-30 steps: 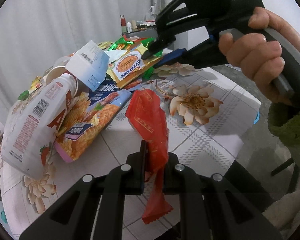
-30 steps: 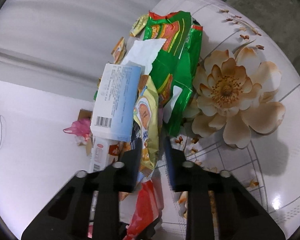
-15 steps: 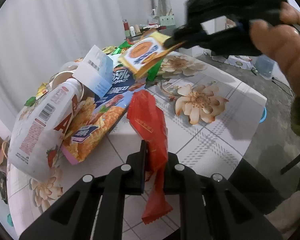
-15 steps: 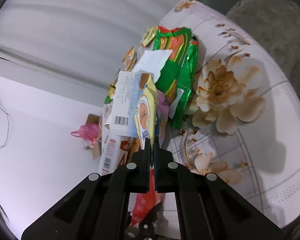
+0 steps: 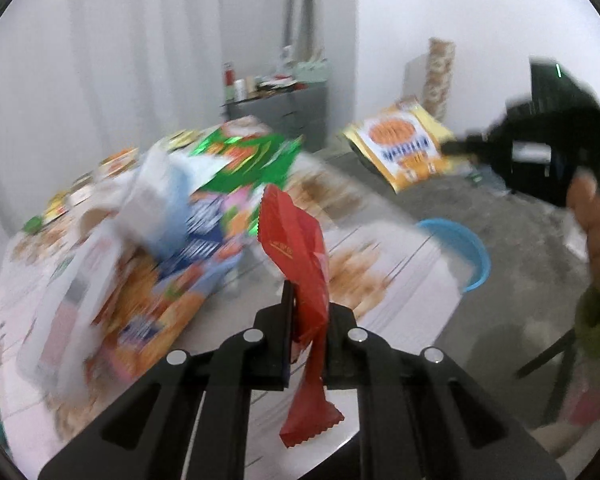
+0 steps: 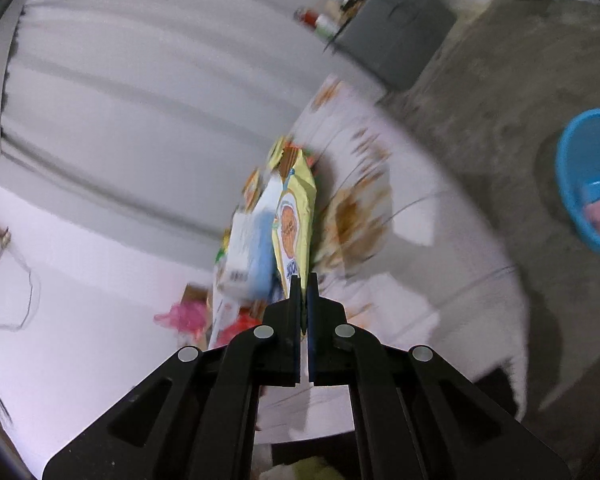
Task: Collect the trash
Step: 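Drop the red wrapper into the wastebasket with the left gripper while the right drops the yellow packet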
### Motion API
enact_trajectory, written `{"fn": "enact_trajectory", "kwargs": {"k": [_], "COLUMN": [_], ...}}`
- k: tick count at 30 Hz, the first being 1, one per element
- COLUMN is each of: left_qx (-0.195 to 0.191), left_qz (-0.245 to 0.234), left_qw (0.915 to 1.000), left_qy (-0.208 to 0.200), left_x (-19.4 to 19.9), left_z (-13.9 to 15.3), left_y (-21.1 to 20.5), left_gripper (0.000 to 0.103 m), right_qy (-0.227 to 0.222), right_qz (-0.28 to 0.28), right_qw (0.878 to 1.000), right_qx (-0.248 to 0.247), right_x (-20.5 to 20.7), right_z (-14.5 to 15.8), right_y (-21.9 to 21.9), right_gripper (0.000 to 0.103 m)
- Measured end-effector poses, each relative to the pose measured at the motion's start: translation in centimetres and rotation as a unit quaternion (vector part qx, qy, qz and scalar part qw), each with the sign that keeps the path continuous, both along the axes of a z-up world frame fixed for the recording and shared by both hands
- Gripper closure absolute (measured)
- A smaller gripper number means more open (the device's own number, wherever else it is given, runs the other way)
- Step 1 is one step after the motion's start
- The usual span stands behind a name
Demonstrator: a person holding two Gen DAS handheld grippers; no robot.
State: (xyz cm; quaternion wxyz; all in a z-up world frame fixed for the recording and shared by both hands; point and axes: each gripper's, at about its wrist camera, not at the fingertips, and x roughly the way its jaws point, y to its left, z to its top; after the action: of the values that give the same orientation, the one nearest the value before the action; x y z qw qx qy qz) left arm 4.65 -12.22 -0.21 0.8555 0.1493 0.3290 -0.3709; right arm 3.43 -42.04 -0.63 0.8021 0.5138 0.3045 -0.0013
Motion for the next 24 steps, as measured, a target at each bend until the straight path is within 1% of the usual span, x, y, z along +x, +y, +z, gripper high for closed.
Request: {"fn": "enact_trajectory", "kwargs": {"k": [1,4,7,9,10,11,13,14,16,17,18,21,23,24], "left_qx": [-0.014,-0.036,-0.051,-0.053,-0.049,-0.042,-0.027,-0.012,0.013,0.030,0.048,0.089,0.108,0.121], "left_qz": [-0.020,-0.063,-0.113,-0.148,-0.158,-0.176,-0.193,-0.206,-0.215,-0.221,-0.229,-0.223,-0.216,-0.207], "left_qw": [0.9997,0.9971,0.9904,0.9826,0.9798,0.9745,0.9661,0.9581,0.9492,0.9432,0.9354,0.9249,0.9187,0.9172], "left_qy": [0.008,0.025,0.061,0.100,0.112,0.133,0.169,0.199,0.230,0.246,0.265,0.295,0.312,0.318], "left_x": [0.2,0.4,1.0,1.6,1.6,1.7,2.2,2.4,2.5,2.6,2.6,2.6,2.8,2.8], "left_z": [0.8,2.4,3.6,3.8,3.7,3.4,2.5,1.4,-0.2,-1.6,-3.3,-7.5,-9.9,-11.2], "left_y": [-1.3,-4.7,-9.7,-14.2,-16.0,-18.7,-22.7,-25.6,-29.3,-31.7,-34.2,-39.4,-41.9,-43.3], "left_gripper": [0.094,0.094,0.093,0.093,0.093,0.093,0.093,0.093,0.091,0.091,0.091,0.091,0.091,0.091], "right_qy": [-0.001,0.004,0.026,0.043,0.050,0.057,0.069,0.076,0.091,0.100,0.110,0.130,0.146,0.151], "right_qz": [-0.017,-0.078,-0.142,-0.178,-0.194,-0.211,-0.236,-0.245,-0.264,-0.272,-0.281,-0.303,-0.319,-0.324], "right_qw": [1.000,0.997,0.990,0.983,0.980,0.976,0.969,0.966,0.959,0.955,0.951,0.940,0.931,0.928], "right_qx": [-0.001,0.004,0.005,0.006,0.011,0.017,0.025,0.028,0.048,0.056,0.068,0.087,0.098,0.102], "right_x": [-1.0,-4.6,-7.9,-9.5,-10.2,-10.8,-11.7,-11.8,-12.0,-12.1,-12.2,-12.4,-12.3,-12.5], "right_z": [0.0,-0.7,-2.2,-3.4,-4.1,-5.0,-6.6,-7.4,-9.9,-10.8,-12.0,-15.0,-17.3,-18.0], "right_y": [-0.8,-3.8,-6.6,-8.2,-9.1,-10.0,-11.4,-11.6,-12.8,-13.4,-13.9,-15.4,-16.7,-17.3], "right_gripper": [0.102,0.102,0.102,0.102,0.102,0.102,0.102,0.102,0.102,0.102,0.102,0.101,0.100,0.098]}}
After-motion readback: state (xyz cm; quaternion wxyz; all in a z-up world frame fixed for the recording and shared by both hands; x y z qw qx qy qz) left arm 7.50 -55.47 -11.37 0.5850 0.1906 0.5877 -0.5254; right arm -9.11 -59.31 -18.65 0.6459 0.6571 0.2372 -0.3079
